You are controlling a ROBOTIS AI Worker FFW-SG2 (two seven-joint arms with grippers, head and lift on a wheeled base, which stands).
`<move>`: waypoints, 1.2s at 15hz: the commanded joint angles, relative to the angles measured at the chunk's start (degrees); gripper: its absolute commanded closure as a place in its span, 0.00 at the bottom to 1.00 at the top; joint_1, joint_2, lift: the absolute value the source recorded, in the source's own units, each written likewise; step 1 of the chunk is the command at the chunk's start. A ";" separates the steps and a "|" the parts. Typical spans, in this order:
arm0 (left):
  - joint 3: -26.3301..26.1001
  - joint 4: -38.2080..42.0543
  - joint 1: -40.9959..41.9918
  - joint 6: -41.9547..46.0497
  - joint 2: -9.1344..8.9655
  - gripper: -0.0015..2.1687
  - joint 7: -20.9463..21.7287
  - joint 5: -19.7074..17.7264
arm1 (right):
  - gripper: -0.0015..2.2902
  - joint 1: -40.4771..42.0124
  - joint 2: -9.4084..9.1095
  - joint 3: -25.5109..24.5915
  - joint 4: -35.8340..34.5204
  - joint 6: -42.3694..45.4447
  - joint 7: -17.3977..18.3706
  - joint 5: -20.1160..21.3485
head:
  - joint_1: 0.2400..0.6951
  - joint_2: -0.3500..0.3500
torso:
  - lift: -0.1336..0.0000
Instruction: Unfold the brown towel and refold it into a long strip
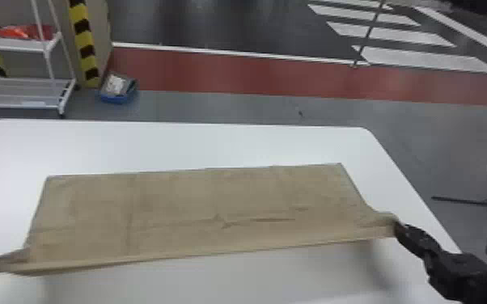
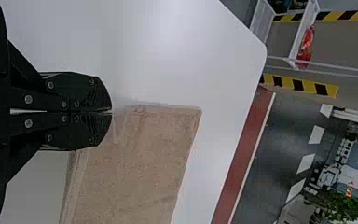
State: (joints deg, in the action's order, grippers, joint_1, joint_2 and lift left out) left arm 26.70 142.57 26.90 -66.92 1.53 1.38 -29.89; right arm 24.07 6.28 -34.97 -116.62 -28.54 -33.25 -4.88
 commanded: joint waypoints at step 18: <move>-11.40 -36.66 -37.88 3.50 5.94 0.78 -4.36 12.58 | 0.52 -42.35 1.63 16.25 25.13 -27.32 -1.02 18.85 | 1.00 0.46 | 0.08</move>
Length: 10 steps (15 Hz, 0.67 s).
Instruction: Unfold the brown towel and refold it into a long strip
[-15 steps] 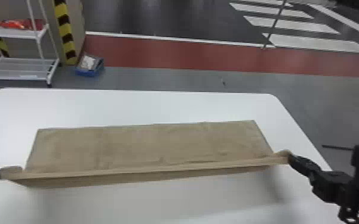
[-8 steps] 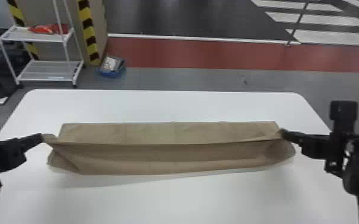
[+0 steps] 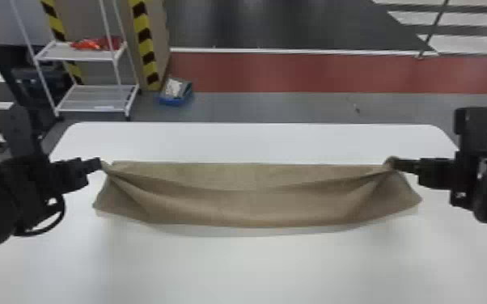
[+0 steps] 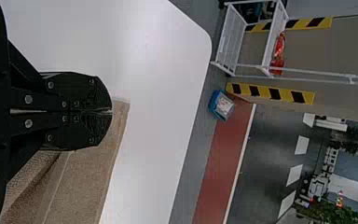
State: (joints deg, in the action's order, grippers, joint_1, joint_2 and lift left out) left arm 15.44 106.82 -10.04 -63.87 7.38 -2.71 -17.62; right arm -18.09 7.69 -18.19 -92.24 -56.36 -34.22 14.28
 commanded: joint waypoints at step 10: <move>-2.87 -10.93 -5.51 8.18 0.88 0.78 -2.83 4.08 | 0.52 -4.50 1.54 -0.62 12.17 9.46 1.08 0.22 | 1.00 0.46 | 0.08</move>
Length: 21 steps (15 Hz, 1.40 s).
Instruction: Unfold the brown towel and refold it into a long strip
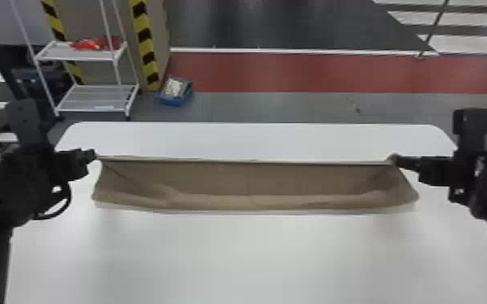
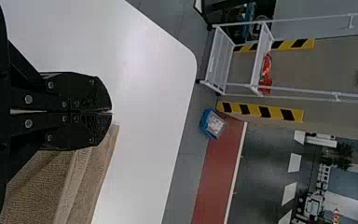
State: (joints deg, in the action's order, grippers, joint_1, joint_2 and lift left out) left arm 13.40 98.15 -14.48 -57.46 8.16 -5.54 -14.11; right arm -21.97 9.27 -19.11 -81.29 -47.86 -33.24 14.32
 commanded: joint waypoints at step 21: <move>0.67 -4.19 7.36 21.63 0.72 0.04 2.73 3.30 | 0.08 5.36 1.98 1.70 1.31 13.80 2.66 1.41 | 1.00 0.46 | 0.08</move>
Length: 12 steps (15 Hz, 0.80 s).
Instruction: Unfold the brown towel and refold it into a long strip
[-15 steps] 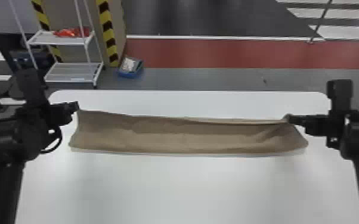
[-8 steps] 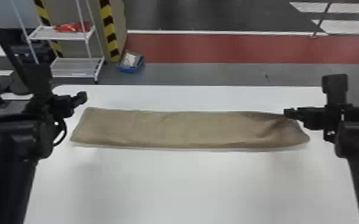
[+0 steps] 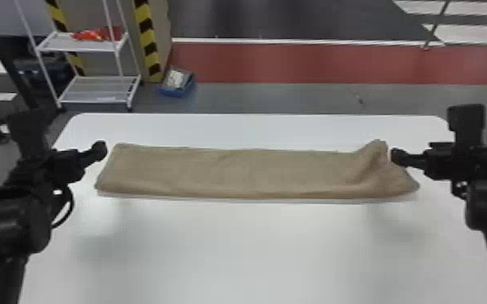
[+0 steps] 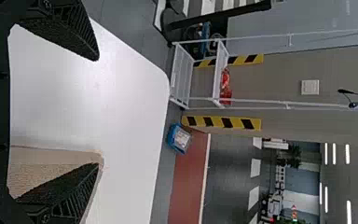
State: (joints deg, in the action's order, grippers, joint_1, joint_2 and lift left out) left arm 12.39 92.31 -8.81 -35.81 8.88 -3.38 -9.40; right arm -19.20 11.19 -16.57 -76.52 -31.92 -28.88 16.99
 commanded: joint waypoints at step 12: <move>4.23 7.97 7.93 0.17 0.09 0.04 2.50 -2.99 | 0.19 8.39 -1.34 -2.77 -7.77 -7.06 -4.87 -7.94 | 1.00 0.53 | 0.08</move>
State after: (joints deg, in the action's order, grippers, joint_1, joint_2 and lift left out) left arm 16.95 100.24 -1.29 -35.63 8.96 -0.87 -12.39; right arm -10.34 10.01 -19.61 -84.28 -38.83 -33.79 9.24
